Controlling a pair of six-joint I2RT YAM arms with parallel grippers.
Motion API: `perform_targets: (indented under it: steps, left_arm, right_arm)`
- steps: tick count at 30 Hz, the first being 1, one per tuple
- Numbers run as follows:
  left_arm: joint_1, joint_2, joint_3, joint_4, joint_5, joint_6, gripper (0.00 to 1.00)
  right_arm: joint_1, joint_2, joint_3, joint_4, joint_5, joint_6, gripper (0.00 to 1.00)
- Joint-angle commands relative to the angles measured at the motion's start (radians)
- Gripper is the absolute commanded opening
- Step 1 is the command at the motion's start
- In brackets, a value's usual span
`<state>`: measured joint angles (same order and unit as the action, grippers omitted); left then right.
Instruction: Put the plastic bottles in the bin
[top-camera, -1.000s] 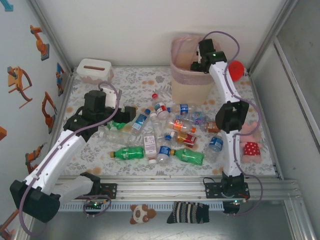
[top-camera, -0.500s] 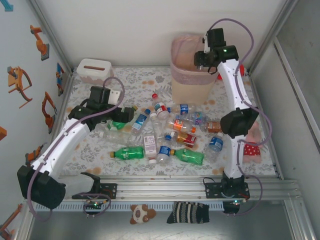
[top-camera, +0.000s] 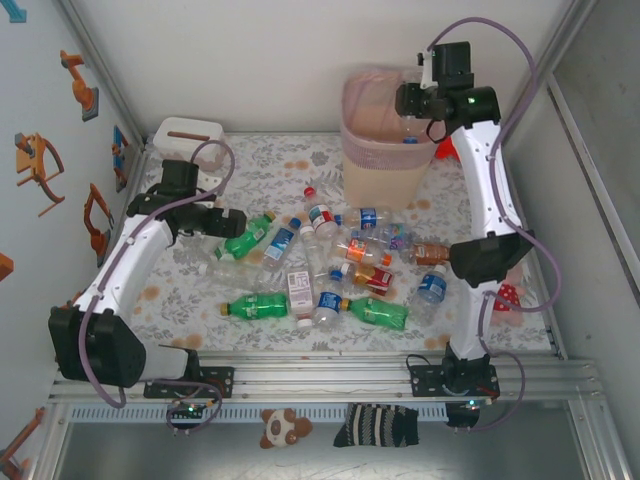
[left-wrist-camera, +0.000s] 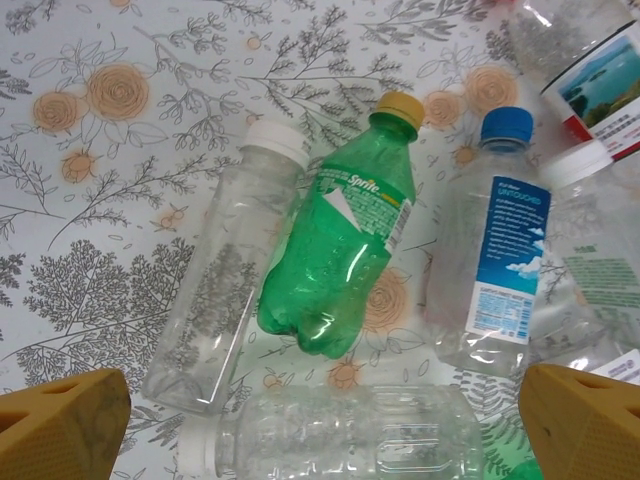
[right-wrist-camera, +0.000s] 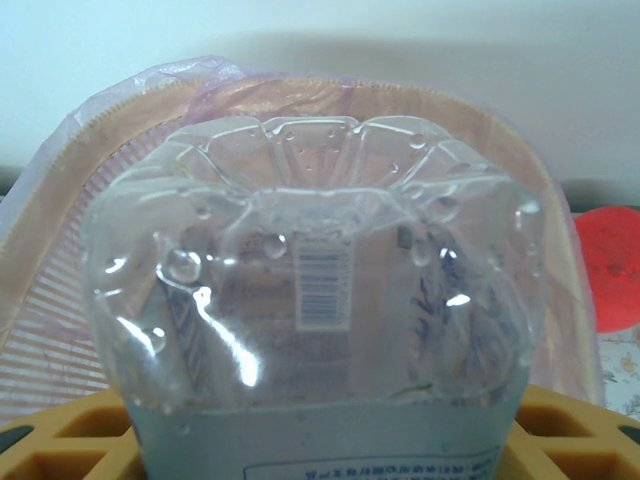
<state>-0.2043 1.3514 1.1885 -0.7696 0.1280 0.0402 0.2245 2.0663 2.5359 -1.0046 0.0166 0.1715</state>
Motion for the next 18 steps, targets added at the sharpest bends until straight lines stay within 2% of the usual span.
perform_targets:
  steps: [1,6,12,18]
  left_arm:
    - [0.022,0.027,0.029,-0.022,0.027,0.055,0.99]
    - [0.052,0.085,0.054,-0.034,0.011,0.092,1.0]
    - [0.069,0.172,0.084,-0.078,-0.002,0.139,0.96]
    - [0.078,0.2,0.073,-0.074,0.005,0.154,0.96]
  right_arm:
    - [-0.004,0.038,0.017,0.024,-0.009,0.02,0.57]
    - [-0.005,0.111,0.016,0.011,0.008,0.014,0.57]
    - [-0.005,0.204,0.016,-0.001,0.019,0.011,0.57]
    - [-0.01,0.281,0.017,0.001,0.022,0.007,0.58]
